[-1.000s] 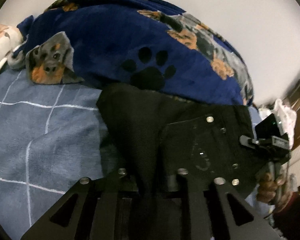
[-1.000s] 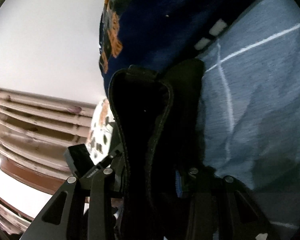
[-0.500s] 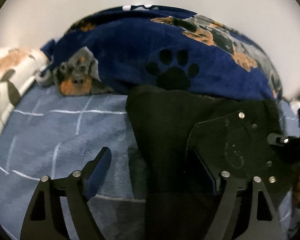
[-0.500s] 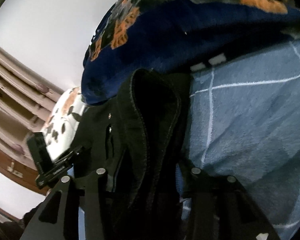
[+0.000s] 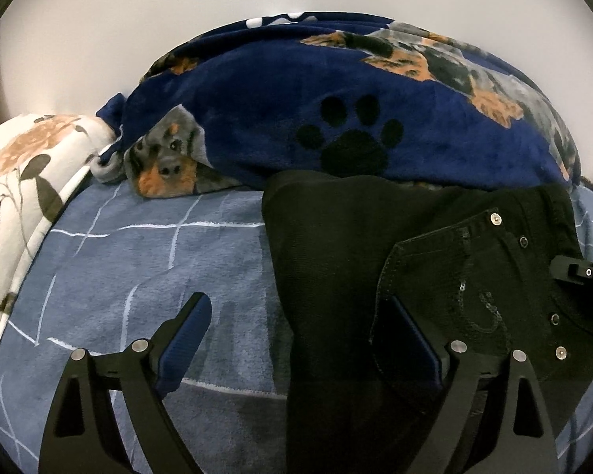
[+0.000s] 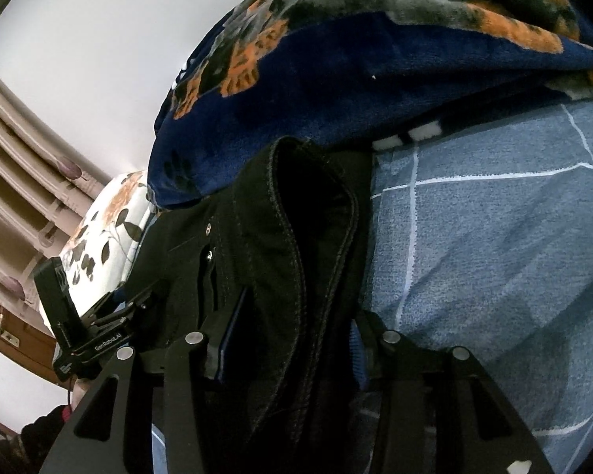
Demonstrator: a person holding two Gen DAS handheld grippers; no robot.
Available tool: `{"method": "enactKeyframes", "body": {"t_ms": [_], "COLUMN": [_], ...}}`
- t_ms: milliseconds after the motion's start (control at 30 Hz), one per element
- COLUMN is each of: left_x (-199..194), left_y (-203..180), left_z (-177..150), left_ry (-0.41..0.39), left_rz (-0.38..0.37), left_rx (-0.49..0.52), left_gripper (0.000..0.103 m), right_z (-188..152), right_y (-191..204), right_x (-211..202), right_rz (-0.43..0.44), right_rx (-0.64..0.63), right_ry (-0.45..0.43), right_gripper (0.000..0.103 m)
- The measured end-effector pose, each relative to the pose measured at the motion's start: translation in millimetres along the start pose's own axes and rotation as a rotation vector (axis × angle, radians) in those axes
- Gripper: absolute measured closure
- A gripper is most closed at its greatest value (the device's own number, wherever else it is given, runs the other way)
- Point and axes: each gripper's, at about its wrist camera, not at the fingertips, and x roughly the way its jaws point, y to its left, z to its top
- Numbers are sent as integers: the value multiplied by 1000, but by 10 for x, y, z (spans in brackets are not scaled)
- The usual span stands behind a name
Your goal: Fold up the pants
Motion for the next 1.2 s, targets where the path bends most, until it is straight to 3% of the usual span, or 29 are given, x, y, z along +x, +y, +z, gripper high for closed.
{"method": "enactKeyframes", "body": {"t_ms": [133, 200, 400, 1200], "left_x": [10, 40, 35, 39], "left_y": [6, 1, -138, -127], "left_z": [-4, -4, -31, -40], "left_ry": [2, 14, 10, 6], "left_rz": [-11, -57, -94, -100], "left_rx": [-8, -8, 55, 61], "left_gripper": [14, 33, 58, 60], "right_z": [-6, -2, 5, 23], "right_y": [-11, 9, 16, 13], "right_x": [-14, 2, 6, 23], "right_rz": [-2, -3, -1, 2], "right_rx": [-1, -2, -6, -6], "right_ry": [-3, -4, -3, -6], "right_gripper": [62, 62, 61, 60]}}
